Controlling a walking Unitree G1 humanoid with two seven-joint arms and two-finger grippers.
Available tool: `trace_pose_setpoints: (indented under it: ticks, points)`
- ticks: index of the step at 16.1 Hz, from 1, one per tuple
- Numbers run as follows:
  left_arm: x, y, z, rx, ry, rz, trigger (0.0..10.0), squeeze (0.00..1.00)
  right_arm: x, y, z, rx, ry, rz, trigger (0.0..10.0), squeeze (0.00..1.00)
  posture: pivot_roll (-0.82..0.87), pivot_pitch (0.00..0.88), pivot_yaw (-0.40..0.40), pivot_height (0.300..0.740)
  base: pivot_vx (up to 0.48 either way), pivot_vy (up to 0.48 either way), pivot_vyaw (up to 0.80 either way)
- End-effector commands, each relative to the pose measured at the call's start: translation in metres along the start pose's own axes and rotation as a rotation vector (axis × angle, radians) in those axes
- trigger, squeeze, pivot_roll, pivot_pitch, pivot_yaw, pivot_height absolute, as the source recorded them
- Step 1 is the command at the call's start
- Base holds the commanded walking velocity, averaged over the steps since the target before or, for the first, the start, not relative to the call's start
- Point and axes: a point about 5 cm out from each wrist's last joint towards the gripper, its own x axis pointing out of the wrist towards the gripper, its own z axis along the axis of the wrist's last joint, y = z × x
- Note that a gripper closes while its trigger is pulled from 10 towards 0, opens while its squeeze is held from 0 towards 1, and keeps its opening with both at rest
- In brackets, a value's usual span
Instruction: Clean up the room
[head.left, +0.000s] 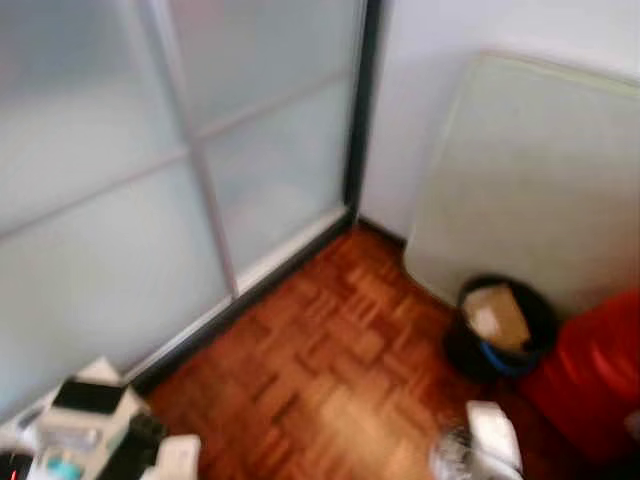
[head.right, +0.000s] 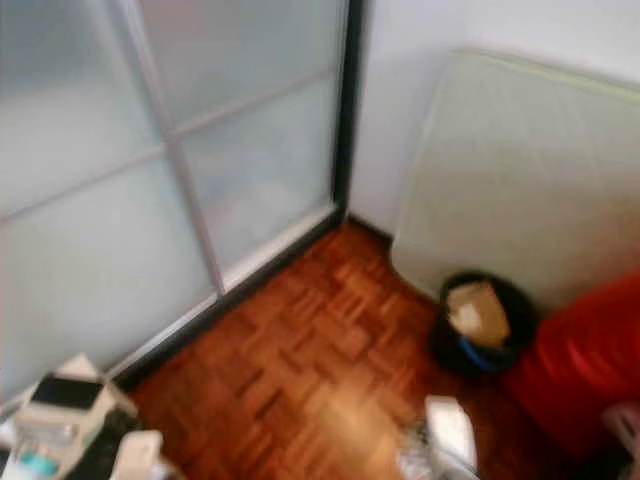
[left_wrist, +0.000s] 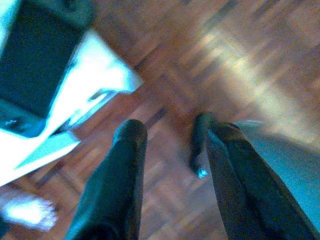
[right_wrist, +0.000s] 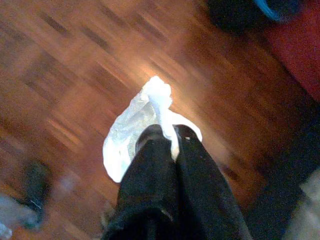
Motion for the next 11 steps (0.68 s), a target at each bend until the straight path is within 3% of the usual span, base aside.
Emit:
trace_pose_setpoints:
  ticks: [1,11]
  points:
    - [0.0018,-0.0087,0.0088,-0.002,-0.024,-0.021,10.0,0.00,-0.0048,-0.0148,-0.0141,0.039,0.034,-0.044,10.0,0.00,0.05,0.000,-0.039,0.740,0.334,0.000,0.00]
    - [0.0019,-0.0079,0.0099,-0.002,-0.028,-0.019,10.0,0.00,-0.0045,-0.0150,-0.0130,0.048,0.032,-0.050,10.0,0.00,0.05,0.000,-0.036,0.740,0.414,0.000,0.00]
